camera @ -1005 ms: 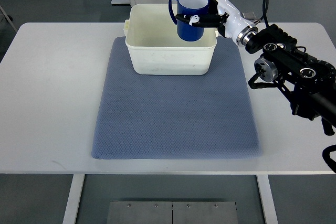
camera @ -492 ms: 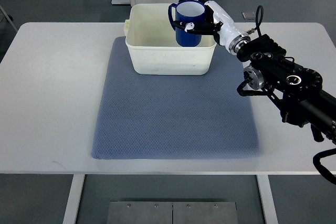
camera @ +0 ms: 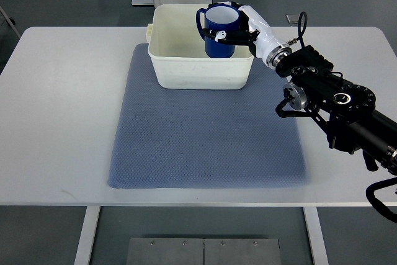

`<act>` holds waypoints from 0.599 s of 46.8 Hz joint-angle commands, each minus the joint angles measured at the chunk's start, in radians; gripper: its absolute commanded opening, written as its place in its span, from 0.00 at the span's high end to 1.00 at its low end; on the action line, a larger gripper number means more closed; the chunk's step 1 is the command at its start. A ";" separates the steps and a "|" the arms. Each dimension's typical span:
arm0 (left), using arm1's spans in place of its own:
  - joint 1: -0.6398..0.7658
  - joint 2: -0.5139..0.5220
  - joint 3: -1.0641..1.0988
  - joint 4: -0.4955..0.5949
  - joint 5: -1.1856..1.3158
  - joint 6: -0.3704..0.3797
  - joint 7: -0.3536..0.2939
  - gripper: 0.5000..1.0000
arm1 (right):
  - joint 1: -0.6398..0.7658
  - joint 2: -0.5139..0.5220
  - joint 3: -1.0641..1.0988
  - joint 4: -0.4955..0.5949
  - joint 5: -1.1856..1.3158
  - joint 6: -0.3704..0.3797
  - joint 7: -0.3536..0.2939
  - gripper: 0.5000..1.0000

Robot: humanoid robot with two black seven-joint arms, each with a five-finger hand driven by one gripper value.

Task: Place cup in box with right hand
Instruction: 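Lower the held blue mug into the cream tub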

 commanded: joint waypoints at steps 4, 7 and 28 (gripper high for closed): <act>0.000 0.000 0.000 0.000 0.000 0.001 0.000 0.00 | 0.000 0.002 0.002 -0.001 0.000 -0.027 0.002 1.00; 0.000 0.000 0.000 0.000 0.000 0.001 0.000 0.00 | 0.000 0.002 0.002 -0.001 0.000 -0.034 0.002 1.00; 0.000 0.000 0.000 0.000 0.000 0.001 0.000 0.00 | -0.006 0.002 0.007 -0.001 0.000 -0.035 0.011 0.09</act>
